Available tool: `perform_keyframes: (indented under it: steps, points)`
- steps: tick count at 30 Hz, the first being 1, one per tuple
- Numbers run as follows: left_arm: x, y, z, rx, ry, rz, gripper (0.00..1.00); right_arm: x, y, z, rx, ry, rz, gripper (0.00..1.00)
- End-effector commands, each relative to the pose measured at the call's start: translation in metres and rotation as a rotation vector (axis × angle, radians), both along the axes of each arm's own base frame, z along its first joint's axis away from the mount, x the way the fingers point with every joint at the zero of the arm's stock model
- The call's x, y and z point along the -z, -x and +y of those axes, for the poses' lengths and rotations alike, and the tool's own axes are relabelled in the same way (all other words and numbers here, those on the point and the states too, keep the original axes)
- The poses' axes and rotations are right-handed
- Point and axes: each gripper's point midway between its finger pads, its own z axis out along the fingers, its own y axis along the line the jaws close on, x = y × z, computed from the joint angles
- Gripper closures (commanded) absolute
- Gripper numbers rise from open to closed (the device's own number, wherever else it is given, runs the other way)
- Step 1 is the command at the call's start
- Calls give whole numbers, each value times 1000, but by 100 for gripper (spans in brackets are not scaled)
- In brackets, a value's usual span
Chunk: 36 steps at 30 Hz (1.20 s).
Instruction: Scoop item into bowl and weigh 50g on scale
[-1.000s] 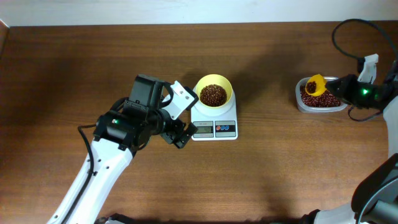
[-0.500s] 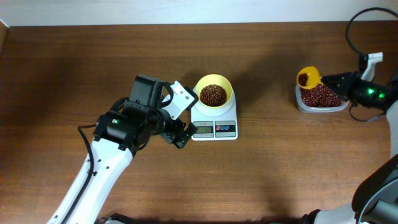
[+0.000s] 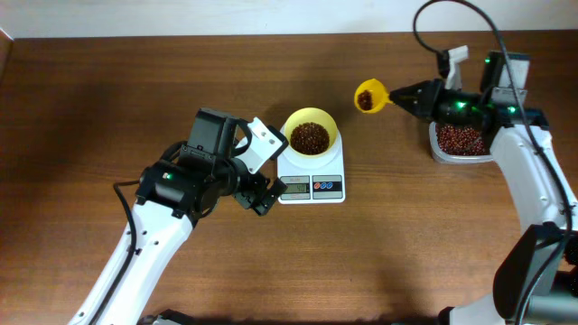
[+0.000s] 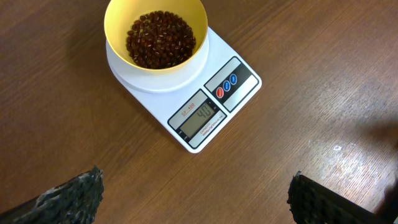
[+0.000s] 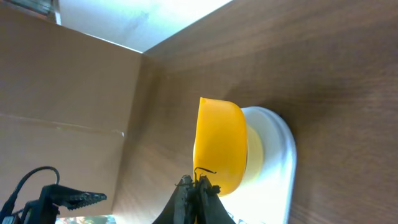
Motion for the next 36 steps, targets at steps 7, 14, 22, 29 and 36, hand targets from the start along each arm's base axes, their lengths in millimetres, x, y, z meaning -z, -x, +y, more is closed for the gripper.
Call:
perform_keyframes:
  steps: [7, 14, 22, 29, 36]
  points:
    - [-4, 1, 1, 9, -4, -22, 1, -4, -6, 58, 4, 129, -56, 96]
    - [-4, 1, 1, 9, -4, -23, 1, -2, 1, 97, -70, 216, -149, 96]
    - [-4, 1, 1, 9, -4, -22, 1, 11, 5, 101, -206, 432, -347, 96]
    - [-4, 1, 1, 9, -4, -22, 1, 28, 11, 91, -296, 570, -409, 96]
    - [-4, 1, 1, 9, -4, -23, 1, 28, 13, 92, -405, 648, -544, 96]
